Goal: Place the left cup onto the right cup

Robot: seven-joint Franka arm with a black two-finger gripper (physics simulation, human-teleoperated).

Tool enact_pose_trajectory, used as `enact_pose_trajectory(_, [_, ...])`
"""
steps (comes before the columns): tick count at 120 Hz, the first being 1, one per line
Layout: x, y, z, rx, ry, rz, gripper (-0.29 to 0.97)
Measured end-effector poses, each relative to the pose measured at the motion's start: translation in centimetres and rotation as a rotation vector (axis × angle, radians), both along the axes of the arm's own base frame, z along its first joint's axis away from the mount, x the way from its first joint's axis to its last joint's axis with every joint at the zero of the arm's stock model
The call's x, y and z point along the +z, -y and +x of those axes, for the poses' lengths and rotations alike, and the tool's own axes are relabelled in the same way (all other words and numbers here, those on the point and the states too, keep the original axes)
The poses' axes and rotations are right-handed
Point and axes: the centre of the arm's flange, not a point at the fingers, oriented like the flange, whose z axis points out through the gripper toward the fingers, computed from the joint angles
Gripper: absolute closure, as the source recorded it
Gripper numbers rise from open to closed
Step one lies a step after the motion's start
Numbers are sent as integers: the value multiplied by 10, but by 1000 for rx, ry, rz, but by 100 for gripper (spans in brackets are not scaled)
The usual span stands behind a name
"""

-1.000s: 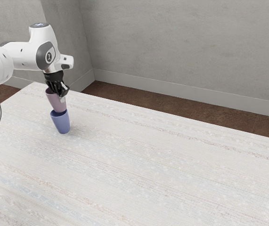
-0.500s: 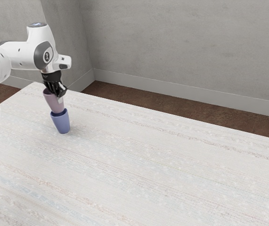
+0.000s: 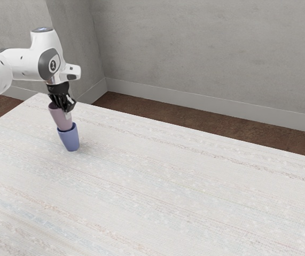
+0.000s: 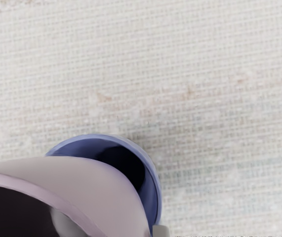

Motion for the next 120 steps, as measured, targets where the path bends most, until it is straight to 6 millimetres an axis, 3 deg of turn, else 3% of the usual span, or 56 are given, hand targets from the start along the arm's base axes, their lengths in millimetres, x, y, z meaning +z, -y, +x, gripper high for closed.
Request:
enact_pose_trajectory(33, [-2,0,0,3,-1,-1,75])
enact_pose_trajectory(59, [1,4,2,-7,8,-1,32])
enact_pose_trajectory(85, [5,5,4,-12,16,2,12])
enact_pose_trajectory(101, [32,7,1,-17,48,9,7])
enact_pose_trajectory(120, [94,27,-15,-24,79,-9,4])
